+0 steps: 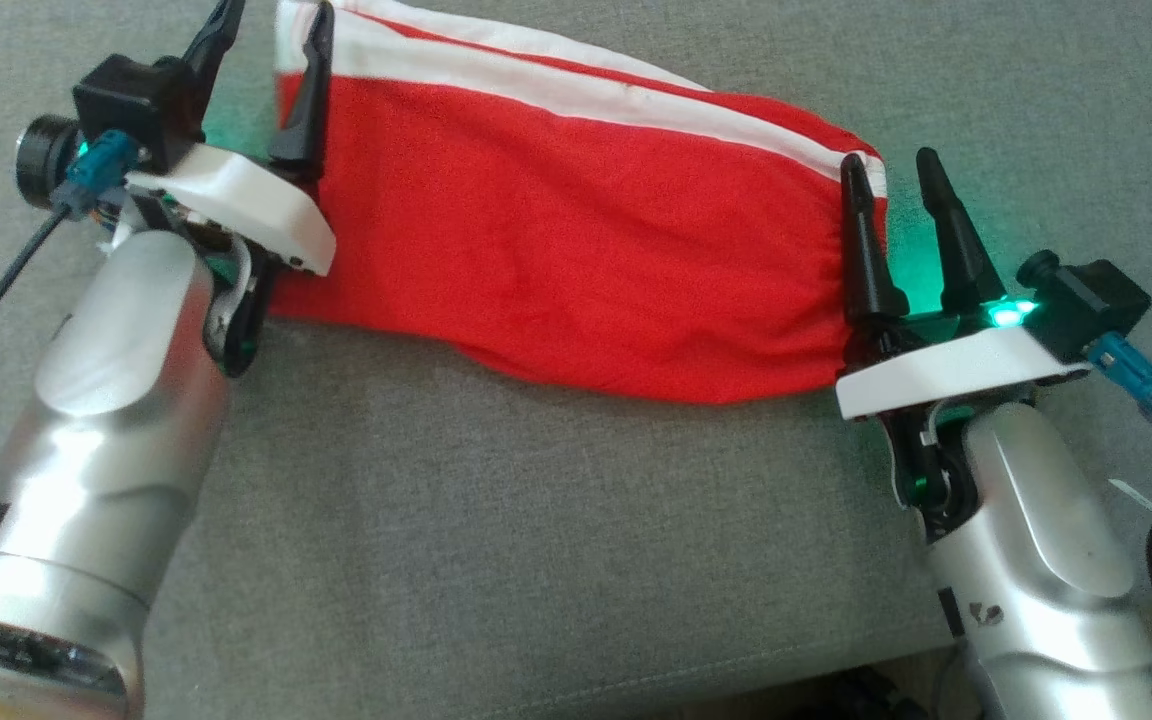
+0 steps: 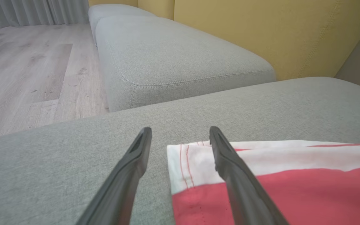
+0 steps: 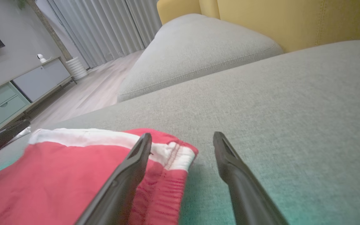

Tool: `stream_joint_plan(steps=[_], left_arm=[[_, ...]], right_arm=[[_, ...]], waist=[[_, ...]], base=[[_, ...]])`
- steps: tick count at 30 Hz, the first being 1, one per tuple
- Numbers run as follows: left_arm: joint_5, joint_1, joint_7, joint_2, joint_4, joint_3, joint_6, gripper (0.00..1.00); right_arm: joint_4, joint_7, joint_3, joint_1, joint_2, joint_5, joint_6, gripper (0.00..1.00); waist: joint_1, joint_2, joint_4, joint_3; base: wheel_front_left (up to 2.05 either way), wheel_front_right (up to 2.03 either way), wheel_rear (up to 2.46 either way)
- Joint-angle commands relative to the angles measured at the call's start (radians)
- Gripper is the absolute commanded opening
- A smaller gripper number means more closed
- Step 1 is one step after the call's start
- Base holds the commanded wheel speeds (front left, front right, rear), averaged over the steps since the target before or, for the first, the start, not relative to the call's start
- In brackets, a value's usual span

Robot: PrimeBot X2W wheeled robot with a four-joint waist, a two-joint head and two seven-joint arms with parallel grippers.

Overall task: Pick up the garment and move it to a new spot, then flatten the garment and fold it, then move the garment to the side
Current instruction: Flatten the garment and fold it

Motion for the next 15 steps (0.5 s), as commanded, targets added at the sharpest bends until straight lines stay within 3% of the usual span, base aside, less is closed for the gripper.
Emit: stream_joint_plan(steps=[1, 15], left_arm=[[0.003, -0.036, -0.023, 0.017, -0.014, 0.030, 0.006, 1.00], [-0.044, 0.140, -0.058, -0.030, -0.011, 0.005, -0.010, 1.00]], right_arm=[[-0.044, -0.011, 0.020, 0.006, -0.003, -0.004, 0.004, 1.00], [-0.181, -0.011, -0.071, 0.159, -0.003, -0.070, 0.004, 1.00]], waist=[[-0.0001, 0.0000, 0.006, -0.010], [-0.0001, 0.0000, 0.049, -0.161]], base=[[0.00, 0.00, 0.00], [0.00, 0.00, 0.00]])
